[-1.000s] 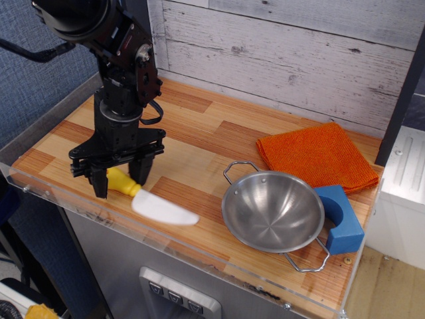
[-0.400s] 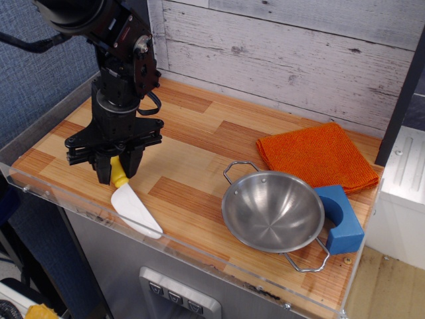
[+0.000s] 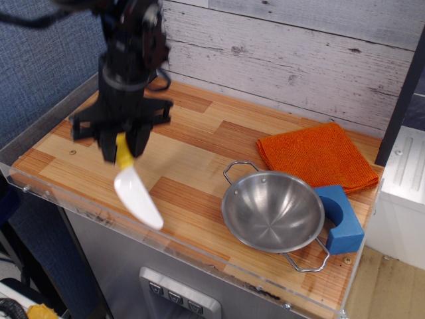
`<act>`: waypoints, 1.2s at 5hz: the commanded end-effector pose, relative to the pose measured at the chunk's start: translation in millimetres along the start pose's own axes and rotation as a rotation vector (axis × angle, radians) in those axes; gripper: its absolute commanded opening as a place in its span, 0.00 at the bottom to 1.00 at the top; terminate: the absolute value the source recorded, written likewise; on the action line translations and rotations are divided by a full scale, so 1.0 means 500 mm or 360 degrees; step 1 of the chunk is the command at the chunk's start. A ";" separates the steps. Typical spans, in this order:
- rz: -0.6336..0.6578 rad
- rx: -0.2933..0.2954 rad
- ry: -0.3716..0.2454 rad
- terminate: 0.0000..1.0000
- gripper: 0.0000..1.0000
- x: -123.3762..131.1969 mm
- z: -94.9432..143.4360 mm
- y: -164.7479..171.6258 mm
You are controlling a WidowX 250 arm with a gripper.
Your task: Put the knife in the upper left hand corner.
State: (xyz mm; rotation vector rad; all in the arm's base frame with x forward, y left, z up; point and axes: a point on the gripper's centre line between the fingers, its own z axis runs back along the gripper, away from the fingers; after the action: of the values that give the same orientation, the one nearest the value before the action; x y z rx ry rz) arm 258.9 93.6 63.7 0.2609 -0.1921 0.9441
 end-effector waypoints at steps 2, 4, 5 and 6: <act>-0.0092 -0.0235 -0.0197 0.00 0.00 0.099 0.093 -0.074; -0.0095 -0.0187 -0.0164 0.00 0.00 0.151 0.050 -0.120; -0.0073 -0.0174 -0.0122 0.00 0.00 0.175 0.015 -0.135; -0.0084 -0.0145 -0.0112 0.00 0.00 0.200 -0.015 -0.146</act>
State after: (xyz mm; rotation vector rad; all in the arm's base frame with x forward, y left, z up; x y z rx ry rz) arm 378.7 140.9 54.5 0.2187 -0.2279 0.8598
